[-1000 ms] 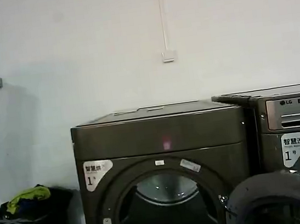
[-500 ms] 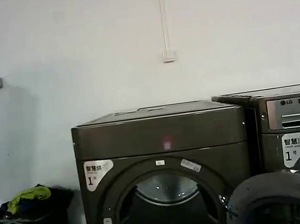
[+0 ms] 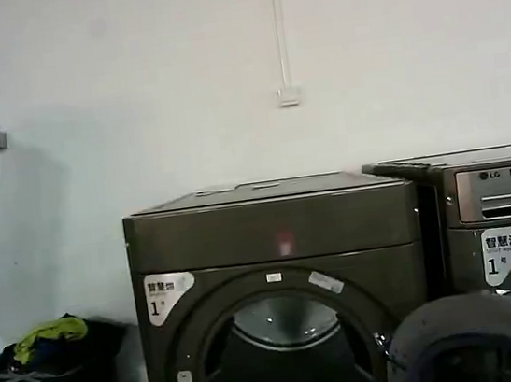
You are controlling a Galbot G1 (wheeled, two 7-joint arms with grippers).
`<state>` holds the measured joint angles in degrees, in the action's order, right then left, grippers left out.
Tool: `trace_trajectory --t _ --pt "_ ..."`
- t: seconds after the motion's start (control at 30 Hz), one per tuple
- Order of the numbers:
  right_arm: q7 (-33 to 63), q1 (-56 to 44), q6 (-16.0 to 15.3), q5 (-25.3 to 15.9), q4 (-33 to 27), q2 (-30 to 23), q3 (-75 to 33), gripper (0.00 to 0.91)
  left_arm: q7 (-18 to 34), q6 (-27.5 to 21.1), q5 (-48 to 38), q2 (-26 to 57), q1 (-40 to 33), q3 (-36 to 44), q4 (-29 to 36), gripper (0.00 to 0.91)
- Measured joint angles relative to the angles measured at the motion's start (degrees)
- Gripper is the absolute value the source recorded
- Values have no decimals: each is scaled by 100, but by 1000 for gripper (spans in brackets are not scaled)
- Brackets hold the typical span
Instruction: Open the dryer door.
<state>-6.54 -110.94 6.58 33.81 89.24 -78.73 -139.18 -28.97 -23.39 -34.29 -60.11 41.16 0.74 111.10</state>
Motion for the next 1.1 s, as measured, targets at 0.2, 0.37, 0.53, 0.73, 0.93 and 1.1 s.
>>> trace_trajectory --t 0.2,0.37,0.53,0.73,0.93,1.1 --pt "-29 101 -175 -41 56 53 37 907 346 -468 166 541 701 -874 718 907" --pt "-151 225 -404 -349 19 52 -49 907 739 -1035 -320 1030 1358 -1726 1133 907" --pt "-240 378 -441 -628 -42 20 -112 907 1325 -1828 -746 1439 1633 -2511 1290 907" --pt "-259 504 -451 -649 -62 28 -75 907 1897 -1887 -1305 1857 1798 -3179 1152 907" --pt "-296 540 -426 -669 -109 52 -1 907 2178 -1886 -1914 2374 1734 -3477 765 907" --pt "-300 546 -422 -760 -133 108 47 907 2357 -1884 -2379 2720 1757 -3533 386 907"
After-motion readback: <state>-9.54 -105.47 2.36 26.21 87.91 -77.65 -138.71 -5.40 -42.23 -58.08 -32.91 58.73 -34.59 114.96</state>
